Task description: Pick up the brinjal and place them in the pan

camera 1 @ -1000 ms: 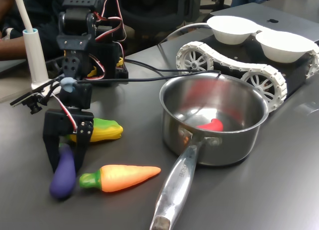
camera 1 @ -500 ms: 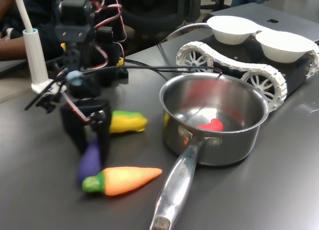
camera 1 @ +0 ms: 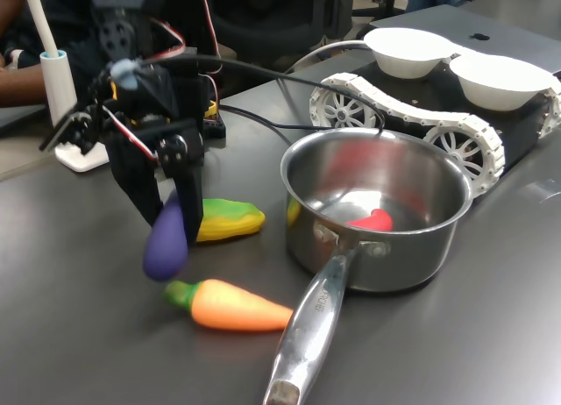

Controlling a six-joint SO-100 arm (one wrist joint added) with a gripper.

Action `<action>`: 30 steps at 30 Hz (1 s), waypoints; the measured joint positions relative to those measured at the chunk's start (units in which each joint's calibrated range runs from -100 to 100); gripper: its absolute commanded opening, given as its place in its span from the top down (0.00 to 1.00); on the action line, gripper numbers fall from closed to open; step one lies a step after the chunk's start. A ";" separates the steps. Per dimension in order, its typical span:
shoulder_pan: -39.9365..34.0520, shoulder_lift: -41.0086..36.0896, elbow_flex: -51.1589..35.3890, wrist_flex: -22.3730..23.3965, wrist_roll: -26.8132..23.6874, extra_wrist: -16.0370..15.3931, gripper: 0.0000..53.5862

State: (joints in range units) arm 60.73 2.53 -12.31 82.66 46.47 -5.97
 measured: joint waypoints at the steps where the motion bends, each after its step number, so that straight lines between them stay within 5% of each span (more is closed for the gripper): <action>1: 0.22 -0.42 -0.54 0.17 -0.63 -0.73 0.94; 12: -0.22 -7.74 -2.90 0.51 -9.72 -7.44 0.94; 30: -10.12 -24.07 2.53 0.00 -21.59 -8.26 0.94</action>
State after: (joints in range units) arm 50.61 -21.55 -9.77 82.66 24.88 -14.23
